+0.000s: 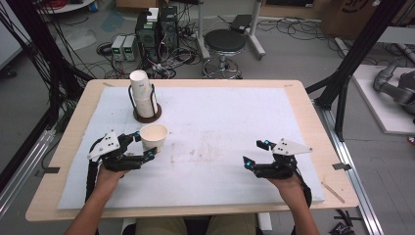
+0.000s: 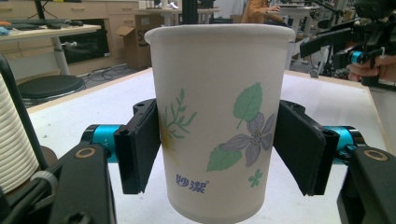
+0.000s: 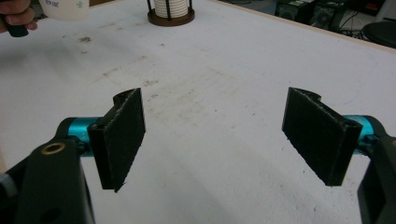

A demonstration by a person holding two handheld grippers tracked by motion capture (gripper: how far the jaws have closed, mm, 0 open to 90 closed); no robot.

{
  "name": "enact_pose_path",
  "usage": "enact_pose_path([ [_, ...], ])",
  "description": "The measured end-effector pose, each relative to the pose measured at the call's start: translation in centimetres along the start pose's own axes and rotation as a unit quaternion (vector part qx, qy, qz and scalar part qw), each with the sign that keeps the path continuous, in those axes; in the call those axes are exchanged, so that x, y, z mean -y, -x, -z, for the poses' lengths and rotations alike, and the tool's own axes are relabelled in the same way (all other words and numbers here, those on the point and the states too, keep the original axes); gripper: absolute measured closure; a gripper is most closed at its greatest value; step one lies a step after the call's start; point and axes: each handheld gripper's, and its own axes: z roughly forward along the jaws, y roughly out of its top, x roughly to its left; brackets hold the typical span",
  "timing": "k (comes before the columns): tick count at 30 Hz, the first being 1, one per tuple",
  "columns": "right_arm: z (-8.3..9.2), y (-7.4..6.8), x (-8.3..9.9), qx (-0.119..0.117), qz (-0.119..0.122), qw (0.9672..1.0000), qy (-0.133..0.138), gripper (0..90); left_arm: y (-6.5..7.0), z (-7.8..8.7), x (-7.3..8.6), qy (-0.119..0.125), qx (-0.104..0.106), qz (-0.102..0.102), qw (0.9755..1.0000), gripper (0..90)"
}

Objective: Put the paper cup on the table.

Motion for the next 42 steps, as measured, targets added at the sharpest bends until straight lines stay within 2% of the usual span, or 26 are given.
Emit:
enact_pose_path([
  [5, -0.2, -0.1, 0.0, -0.006, 0.006, 1.0000, -0.003, 21.8, -0.2, -1.1, 0.7, -0.001, 0.010, 0.023, 0.9997, 33.5],
  [9, -0.3, -0.2, 0.0, -0.011, 0.007, 0.9999, -0.003, 21.8, -0.1, -1.8, 0.9, -0.004, 0.009, 0.026, 0.9996, 33.5],
  [10, -0.4, -0.2, 0.0, -0.012, 0.007, 0.9999, -0.004, 21.8, -0.1, -2.3, 1.1, -0.013, 0.008, 0.028, 0.9995, 33.5],
  [13, -0.5, -0.2, 0.0, -0.014, 0.008, 0.9999, -0.005, 21.8, 0.0, -2.8, 1.4, -0.022, 0.006, 0.030, 0.9993, 33.5],
  [14, -0.5, -0.1, 0.0, -0.014, 0.010, 0.9998, -0.004, 21.8, 0.1, -3.2, 1.7, -0.034, 0.010, 0.031, 0.9989, 33.5],
  [17, -0.5, -0.1, 0.0, -0.015, 0.007, 0.9998, -0.005, 21.8, 0.2, -3.7, 1.9, -0.045, 0.014, 0.028, 0.9985, 33.5],
  [19, -0.6, -0.1, 0.0, -0.016, 0.007, 0.9998, -0.007, 21.8, 0.3, -4.3, 2.1, -0.059, 0.017, 0.028, 0.9977, 33.5],
  [20, -0.7, -0.1, 0.0, -0.016, 0.010, 0.9998, -0.005, 21.8, 0.5, -4.8, 2.4, -0.073, 0.020, 0.024, 0.9968, 33.5],
  [21, -0.7, -0.1, 0.0, -0.016, 0.010, 0.9998, -0.005, 21.8, 0.5, -4.8, 2.4, -0.073, 0.020, 0.024, 0.9968, 33.5],
  [23, -0.7, -0.2, 0.0, -0.019, 0.005, 0.9998, -0.007, 21.8, 0.7, -5.3, 2.5, -0.091, 0.011, 0.019, 0.9956, 33.5],
  [25, -0.7, -0.1, 0.0, -0.019, 0.008, 0.9998, -0.007, 21.8, 0.7, -5.3, 2.5, -0.095, 0.008, 0.018, 0.9952, 33.6],
  [26, -0.7, -0.1, 0.0, -0.019, 0.008, 0.9998, -0.008, 21.8, 0.8, -5.6, 2.4, -0.114, -0.001, 0.015, 0.9934, 33.7],
  [27, -0.7, -0.1, 0.0, -0.018, 0.006, 0.9998, -0.009, 21.8, 0.8, -5.6, 2.4, -0.114, -0.001, 0.015, 0.9934, 33.8],
  [31, -0.7, -0.1, 0.1, -0.019, 0.007, 0.9998, -0.009, 21.8, 1.2, -5.9, 2.3, -0.137, -0.008, -0.001, 0.9906, 34.4],
  [34, -0.6, -0.1, 0.1, -0.019, 0.008, 0.9997, -0.009, 21.8, 1.3, -5.7, 2.3, -0.161, -0.011, 0.002, 0.9869, 34.9],
  [35, -0.6, -0.1, 0.1, -0.018, 0.006, 0.9998, -0.011, 21.8, 1.3, -5.7, 2.3, -0.161, -0.011, 0.002, 0.9869, 35.0],
  [38, -0.6, -0.1, 0.2, -0.019, 0.008, 0.9997, -0.010, 21.8, 1.6, -5.2, 2.2, -0.183, -0.011, 0.004, 0.9830, 35.0],
  [42, -0.5, 0.0, 0.2, -0.020, 0.008, 0.9997, -0.009, 21.8, 1.5, -4.7, 2.4, -0.193, -0.010, 0.008, 0.9812, 34.3],
])
